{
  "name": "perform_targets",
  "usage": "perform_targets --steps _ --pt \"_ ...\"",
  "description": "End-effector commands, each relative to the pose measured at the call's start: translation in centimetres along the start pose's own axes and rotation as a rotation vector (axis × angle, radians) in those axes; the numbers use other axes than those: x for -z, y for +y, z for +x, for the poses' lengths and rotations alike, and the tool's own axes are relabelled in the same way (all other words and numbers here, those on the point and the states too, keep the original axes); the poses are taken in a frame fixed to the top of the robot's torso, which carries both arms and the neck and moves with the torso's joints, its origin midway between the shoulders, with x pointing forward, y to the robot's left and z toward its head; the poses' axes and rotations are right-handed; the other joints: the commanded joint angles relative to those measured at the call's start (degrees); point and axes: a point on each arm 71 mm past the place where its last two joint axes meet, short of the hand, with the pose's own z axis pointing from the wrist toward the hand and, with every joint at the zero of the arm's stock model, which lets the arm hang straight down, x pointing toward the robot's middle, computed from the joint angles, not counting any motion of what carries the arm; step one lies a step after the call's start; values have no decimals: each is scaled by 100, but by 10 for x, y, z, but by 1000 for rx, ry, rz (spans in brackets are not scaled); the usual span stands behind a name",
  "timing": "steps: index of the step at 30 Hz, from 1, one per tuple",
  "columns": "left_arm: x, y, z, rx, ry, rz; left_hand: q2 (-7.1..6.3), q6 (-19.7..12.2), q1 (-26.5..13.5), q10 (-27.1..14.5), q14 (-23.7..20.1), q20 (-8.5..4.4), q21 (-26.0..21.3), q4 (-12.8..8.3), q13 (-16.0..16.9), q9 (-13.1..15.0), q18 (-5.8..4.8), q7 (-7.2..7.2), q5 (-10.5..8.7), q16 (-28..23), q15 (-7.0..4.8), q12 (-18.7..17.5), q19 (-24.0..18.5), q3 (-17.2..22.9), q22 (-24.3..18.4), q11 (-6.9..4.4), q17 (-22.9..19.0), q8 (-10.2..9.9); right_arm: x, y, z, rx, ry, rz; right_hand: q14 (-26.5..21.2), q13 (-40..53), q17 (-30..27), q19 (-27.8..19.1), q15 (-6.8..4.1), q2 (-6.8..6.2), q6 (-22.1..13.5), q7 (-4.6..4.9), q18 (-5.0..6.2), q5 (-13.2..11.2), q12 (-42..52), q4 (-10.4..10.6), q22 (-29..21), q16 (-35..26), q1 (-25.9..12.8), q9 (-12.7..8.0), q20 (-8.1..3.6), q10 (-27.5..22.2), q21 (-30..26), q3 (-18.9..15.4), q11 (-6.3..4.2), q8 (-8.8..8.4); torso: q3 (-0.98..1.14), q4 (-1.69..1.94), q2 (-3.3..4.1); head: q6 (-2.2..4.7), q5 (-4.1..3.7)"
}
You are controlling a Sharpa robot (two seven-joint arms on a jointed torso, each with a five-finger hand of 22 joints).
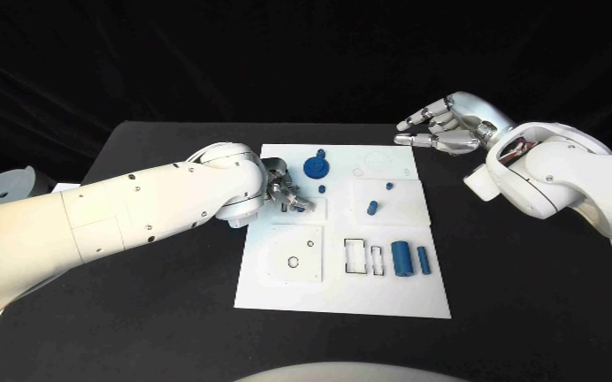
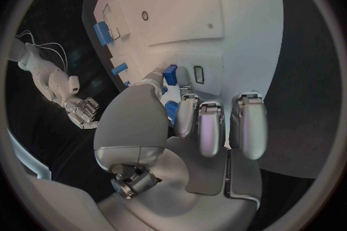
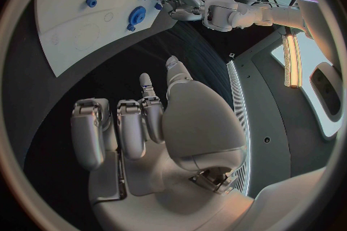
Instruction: Assemble the parts on the task board
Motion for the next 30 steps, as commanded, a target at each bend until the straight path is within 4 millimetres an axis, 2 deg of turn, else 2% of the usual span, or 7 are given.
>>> perform_targets --steps 1,16,23,30 --pt "-2 2 8 -18 46 -17 59 -21 -17 23 605 -11 8 -7 117 -11 -88 5 -3 18 -11 -7 348 -54 997 32 1506 -6 0 1 2 6 14 -7 464 1021 986 253 -39 -4 -47 -9 76 23 -20 3 870 -39 -63 6 -37 164 -39 -36 -24 24 0 -5 2 5 1" --pt "-1 1 8 -11 40 -9 110 -16 -45 28 605 -12 14 -9 125 -24 -90 1 -3 18 -13 0 352 -164 1007 28 1506 10 0 0 2 5 14 -7 464 1021 986 253 -39 -4 -47 -9 76 23 -20 3 870 -39 -63 6 -37 164 -39 -36 -24 24 -3 0 1 21 -10" --pt "7 -1 3 67 39 18 116 -99 -225 -39 605 -6 -101 0 14 -66 -52 21 6 18 -10 -106 284 -606 868 45 1506 16 -1 0 2 4 15 -6 464 1021 986 253 -39 -4 -47 -9 76 23 -20 3 870 -39 -63 6 -37 164 -39 -36 -24 24 -5 0 -5 63 -20" --pt "20 -6 -16 201 37 59 14 -391 -258 -257 605 40 -317 17 -315 -172 14 132 -7 18 46 -416 158 -1146 615 131 1506 -112 -3 -4 4 0 18 2 464 1021 986 253 -39 -4 -47 -9 76 23 -20 3 870 -39 -63 6 -37 164 -39 -36 -24 24 -6 -3 -2 110 -10"
